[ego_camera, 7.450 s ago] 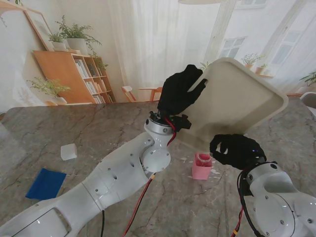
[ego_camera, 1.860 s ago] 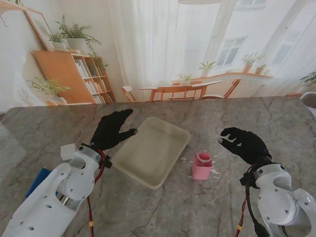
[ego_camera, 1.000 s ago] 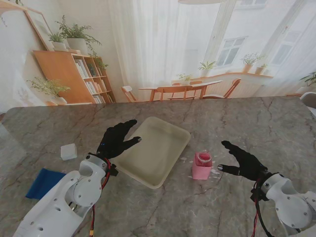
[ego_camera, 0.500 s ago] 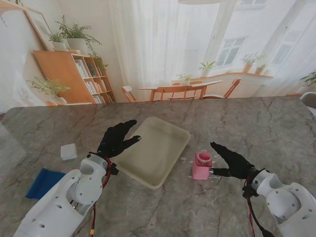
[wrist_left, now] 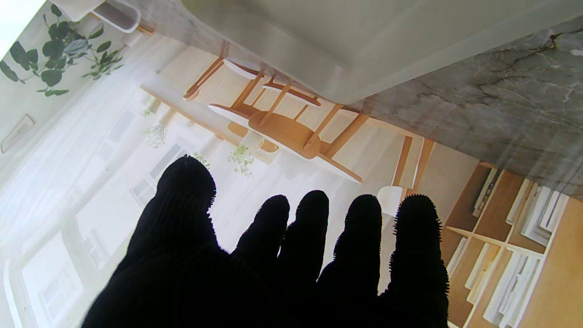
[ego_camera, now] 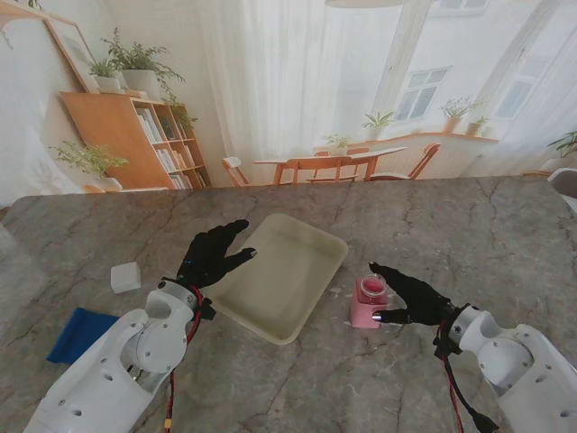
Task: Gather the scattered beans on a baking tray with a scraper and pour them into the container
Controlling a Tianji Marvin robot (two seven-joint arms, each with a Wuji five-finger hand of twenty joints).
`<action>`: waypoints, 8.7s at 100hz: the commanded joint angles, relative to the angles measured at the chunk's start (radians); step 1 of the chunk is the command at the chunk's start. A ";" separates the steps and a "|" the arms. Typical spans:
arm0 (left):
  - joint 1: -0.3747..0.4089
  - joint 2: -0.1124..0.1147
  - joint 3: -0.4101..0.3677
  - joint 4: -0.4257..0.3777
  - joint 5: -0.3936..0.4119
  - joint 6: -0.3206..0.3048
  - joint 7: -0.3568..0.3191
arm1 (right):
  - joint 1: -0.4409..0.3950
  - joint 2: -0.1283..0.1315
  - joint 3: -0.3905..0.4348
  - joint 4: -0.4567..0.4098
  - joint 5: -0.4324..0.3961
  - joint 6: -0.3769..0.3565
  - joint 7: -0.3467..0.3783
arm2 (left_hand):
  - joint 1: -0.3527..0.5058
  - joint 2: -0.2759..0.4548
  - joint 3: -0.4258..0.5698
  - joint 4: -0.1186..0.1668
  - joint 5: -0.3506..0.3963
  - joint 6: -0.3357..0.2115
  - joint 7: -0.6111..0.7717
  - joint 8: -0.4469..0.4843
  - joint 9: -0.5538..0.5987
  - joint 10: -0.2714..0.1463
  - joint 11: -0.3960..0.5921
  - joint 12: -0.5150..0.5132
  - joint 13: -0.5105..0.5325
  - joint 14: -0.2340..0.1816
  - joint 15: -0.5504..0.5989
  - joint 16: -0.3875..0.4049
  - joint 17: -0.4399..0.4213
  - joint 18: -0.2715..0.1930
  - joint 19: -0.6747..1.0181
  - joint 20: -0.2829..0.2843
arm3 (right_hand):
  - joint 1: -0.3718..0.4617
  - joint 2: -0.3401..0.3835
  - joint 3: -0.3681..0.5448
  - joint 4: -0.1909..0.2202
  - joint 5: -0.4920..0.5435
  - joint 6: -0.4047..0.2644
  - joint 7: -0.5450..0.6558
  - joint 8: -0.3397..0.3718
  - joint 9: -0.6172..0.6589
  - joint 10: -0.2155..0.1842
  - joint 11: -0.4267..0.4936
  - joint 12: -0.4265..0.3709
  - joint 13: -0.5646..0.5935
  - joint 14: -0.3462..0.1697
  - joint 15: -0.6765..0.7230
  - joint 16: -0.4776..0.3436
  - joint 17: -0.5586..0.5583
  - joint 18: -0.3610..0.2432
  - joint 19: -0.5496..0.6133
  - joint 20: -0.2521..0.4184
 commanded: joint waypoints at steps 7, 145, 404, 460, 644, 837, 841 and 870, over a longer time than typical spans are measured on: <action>0.001 -0.001 0.001 0.000 0.002 0.008 -0.003 | 0.030 0.001 -0.029 0.035 0.008 -0.026 0.005 | 0.005 0.037 -0.023 -0.081 0.009 0.009 0.010 0.013 0.007 -0.015 0.002 0.018 0.017 -0.021 0.006 0.004 0.003 -0.044 0.023 0.025 | -0.024 -0.009 -0.025 -0.019 0.007 -0.014 -0.007 -0.006 -0.014 -0.006 0.013 0.022 -0.005 0.003 0.015 0.008 -0.002 -0.021 0.029 -0.005; 0.034 0.004 -0.041 -0.021 0.023 0.033 -0.004 | 0.057 -0.082 -0.115 0.119 0.143 0.053 -0.244 | 0.044 0.040 -0.023 -0.083 0.035 0.010 0.024 0.018 0.018 -0.026 0.007 0.022 0.037 -0.038 0.014 0.007 0.017 -0.072 0.034 0.010 | 0.116 -0.428 0.625 -0.149 0.333 -0.854 1.097 0.537 0.859 -0.602 0.433 0.262 0.669 -0.354 0.308 0.155 0.419 -0.170 0.297 0.110; -0.108 0.198 -0.336 0.364 0.459 -0.418 -0.528 | 0.019 -0.178 -0.309 -0.244 0.051 0.444 -0.661 | 0.100 -0.120 0.003 -0.067 -0.210 0.151 0.032 0.078 -0.147 -0.039 0.116 0.232 -0.022 -0.108 0.157 0.173 -0.038 -0.172 0.256 0.131 | 0.253 -0.538 0.652 -0.201 0.493 -0.950 1.242 0.409 1.064 -0.606 0.456 0.324 0.809 -0.401 0.430 0.227 0.526 -0.173 0.359 0.130; -0.122 0.183 -0.267 0.420 0.432 -0.337 -0.408 | 0.012 -0.177 -0.298 -0.248 0.056 0.450 -0.658 | 0.365 -0.240 0.195 -0.108 -0.119 -0.145 0.693 0.642 0.286 -0.236 0.293 0.796 0.419 -0.253 0.491 0.551 0.495 -0.396 0.560 0.234 | 0.256 -0.537 0.651 -0.202 0.493 -0.952 1.239 0.410 1.065 -0.605 0.456 0.325 0.809 -0.399 0.431 0.229 0.522 -0.167 0.354 0.126; -0.066 -0.003 0.046 -0.115 0.087 -0.259 0.072 | 0.033 -0.103 -0.348 -0.264 -0.294 0.555 -0.668 | 0.365 -0.317 0.192 -0.102 0.035 -0.188 0.804 0.369 0.423 -0.172 0.255 0.793 0.552 -0.247 0.501 0.617 0.613 -0.392 0.595 0.289 | 0.351 -0.492 0.577 -0.174 0.476 -0.827 1.255 0.411 1.024 -0.524 0.502 0.291 0.788 -0.337 0.511 0.223 0.492 -0.101 0.388 0.129; -0.161 0.066 0.067 -0.118 0.263 -0.558 -0.122 | 0.015 -0.119 -0.344 -0.274 -0.262 0.551 -0.718 | 0.277 -0.202 0.072 -0.078 -0.078 -0.233 -0.085 -0.103 -0.095 -0.209 -0.061 -0.050 -0.039 -0.188 -0.088 -0.045 -0.091 -0.118 -0.095 0.050 | 0.344 -0.483 0.575 -0.176 0.468 -0.845 1.257 0.407 1.018 -0.539 0.510 0.281 0.789 -0.349 0.513 0.215 0.496 -0.113 0.381 0.125; -0.161 0.068 0.065 -0.122 0.275 -0.552 -0.120 | 0.016 -0.119 -0.344 -0.273 -0.261 0.550 -0.718 | 0.270 -0.196 0.072 -0.079 -0.090 -0.223 -0.090 -0.107 -0.104 -0.205 -0.061 -0.053 -0.043 -0.184 -0.085 -0.047 -0.091 -0.119 -0.096 0.046 | 0.344 -0.483 0.575 -0.176 0.468 -0.845 1.257 0.407 1.018 -0.539 0.510 0.281 0.788 -0.350 0.513 0.215 0.495 -0.114 0.380 0.125; -0.141 0.083 0.021 -0.183 0.158 -0.558 -0.295 | 0.016 -0.117 -0.342 -0.272 -0.264 0.549 -0.710 | 0.048 -0.161 -0.010 -0.078 -0.199 -0.164 -0.124 -0.150 -0.220 -0.117 -0.067 -0.078 -0.172 -0.120 -0.093 -0.075 -0.172 -0.110 -0.174 -0.020 | 0.344 -0.481 0.574 -0.176 0.467 -0.846 1.256 0.407 1.017 -0.539 0.510 0.281 0.788 -0.350 0.513 0.215 0.495 -0.112 0.380 0.124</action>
